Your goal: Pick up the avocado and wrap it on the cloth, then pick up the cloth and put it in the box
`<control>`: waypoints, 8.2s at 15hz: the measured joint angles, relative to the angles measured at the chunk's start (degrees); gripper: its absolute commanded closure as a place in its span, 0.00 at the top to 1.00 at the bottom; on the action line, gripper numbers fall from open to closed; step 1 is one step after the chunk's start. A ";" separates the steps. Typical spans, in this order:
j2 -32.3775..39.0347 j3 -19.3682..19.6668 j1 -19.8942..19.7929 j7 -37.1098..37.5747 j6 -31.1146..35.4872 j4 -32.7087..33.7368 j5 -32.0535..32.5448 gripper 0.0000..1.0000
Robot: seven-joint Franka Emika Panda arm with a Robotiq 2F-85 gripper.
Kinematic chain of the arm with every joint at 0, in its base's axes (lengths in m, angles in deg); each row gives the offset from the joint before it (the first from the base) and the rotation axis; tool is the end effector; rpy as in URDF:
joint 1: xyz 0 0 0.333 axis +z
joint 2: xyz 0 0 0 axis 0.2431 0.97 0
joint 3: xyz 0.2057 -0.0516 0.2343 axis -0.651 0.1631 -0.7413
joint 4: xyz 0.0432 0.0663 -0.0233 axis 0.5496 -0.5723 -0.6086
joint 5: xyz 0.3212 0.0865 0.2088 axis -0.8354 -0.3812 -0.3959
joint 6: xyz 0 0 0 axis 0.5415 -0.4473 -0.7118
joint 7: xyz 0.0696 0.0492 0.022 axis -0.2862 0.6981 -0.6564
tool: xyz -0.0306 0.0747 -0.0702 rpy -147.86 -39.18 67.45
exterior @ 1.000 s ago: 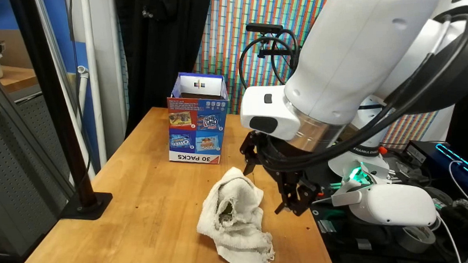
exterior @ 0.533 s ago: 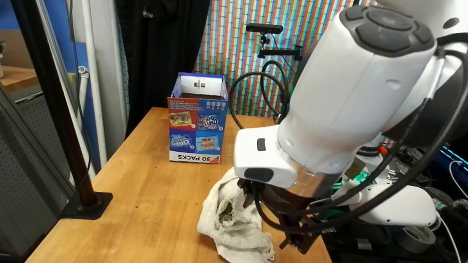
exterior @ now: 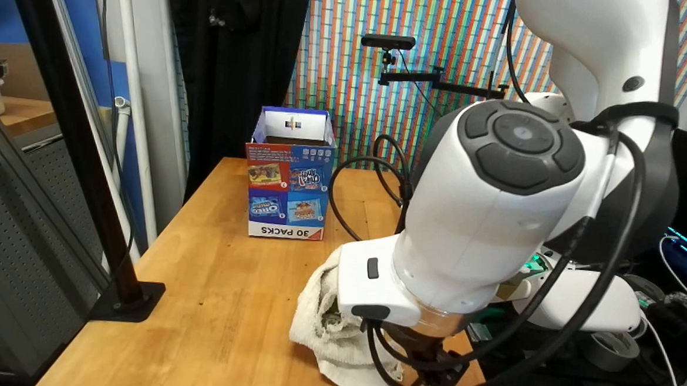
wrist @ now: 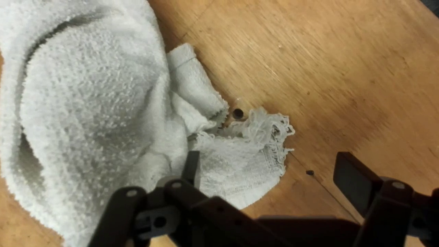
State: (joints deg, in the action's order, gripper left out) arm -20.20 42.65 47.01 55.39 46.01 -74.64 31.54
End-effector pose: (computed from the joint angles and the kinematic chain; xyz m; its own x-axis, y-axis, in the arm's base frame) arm 0.3518 0.4699 0.2695 0.6380 0.7556 -0.1488 0.7682 -0.6110 0.1911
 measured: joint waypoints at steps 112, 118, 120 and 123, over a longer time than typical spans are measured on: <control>-12.01 4.75 -14.18 -1.88 12.91 -22.33 -14.18 1.00; -8.87 5.21 -14.17 -2.93 12.91 -21.92 -14.08 0.50; -8.65 5.34 -14.18 -3.38 12.80 -21.55 -14.07 0.35; -8.70 5.89 -14.20 -3.84 12.56 -21.33 -14.07 0.15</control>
State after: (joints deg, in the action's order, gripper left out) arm -28.90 48.53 32.81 51.55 58.57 -95.97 17.46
